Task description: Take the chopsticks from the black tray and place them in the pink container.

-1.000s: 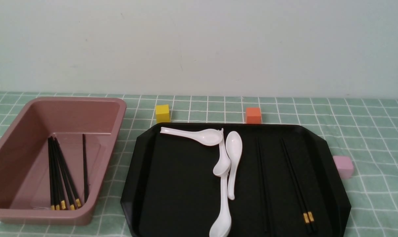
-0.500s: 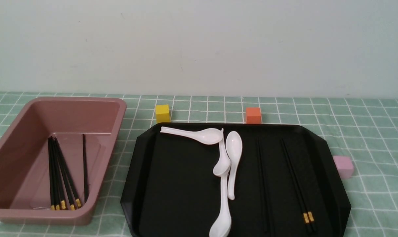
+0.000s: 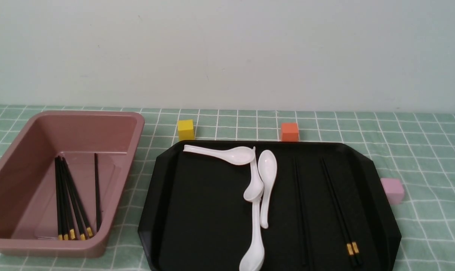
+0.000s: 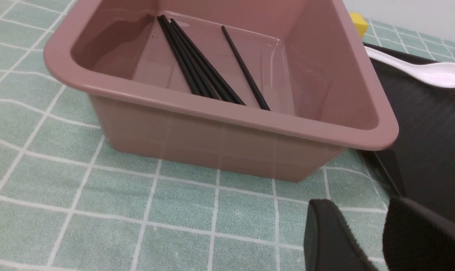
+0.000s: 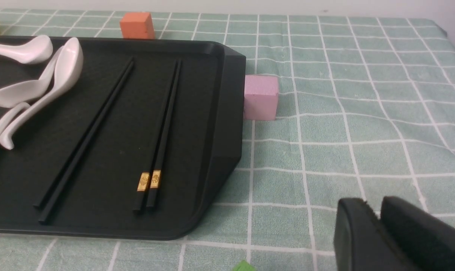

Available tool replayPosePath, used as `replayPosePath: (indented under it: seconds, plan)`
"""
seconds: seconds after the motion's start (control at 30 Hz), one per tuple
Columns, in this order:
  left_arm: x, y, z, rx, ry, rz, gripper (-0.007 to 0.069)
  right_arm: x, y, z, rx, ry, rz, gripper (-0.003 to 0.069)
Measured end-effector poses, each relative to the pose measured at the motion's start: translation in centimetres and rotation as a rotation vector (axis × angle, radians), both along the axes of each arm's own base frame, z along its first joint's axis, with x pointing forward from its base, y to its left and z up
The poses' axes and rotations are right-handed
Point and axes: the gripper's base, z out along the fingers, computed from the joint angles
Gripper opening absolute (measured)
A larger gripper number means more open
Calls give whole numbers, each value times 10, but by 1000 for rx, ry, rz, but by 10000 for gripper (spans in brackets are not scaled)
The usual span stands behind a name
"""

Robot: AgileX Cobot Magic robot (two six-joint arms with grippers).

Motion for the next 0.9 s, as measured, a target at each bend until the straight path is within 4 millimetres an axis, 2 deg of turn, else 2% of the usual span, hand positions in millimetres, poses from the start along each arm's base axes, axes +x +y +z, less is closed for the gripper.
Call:
replayPosePath:
  seconds: [0.9]
  plan:
    - [0,0,0,0,0,0,239,0,0,0,1,0,0,154]
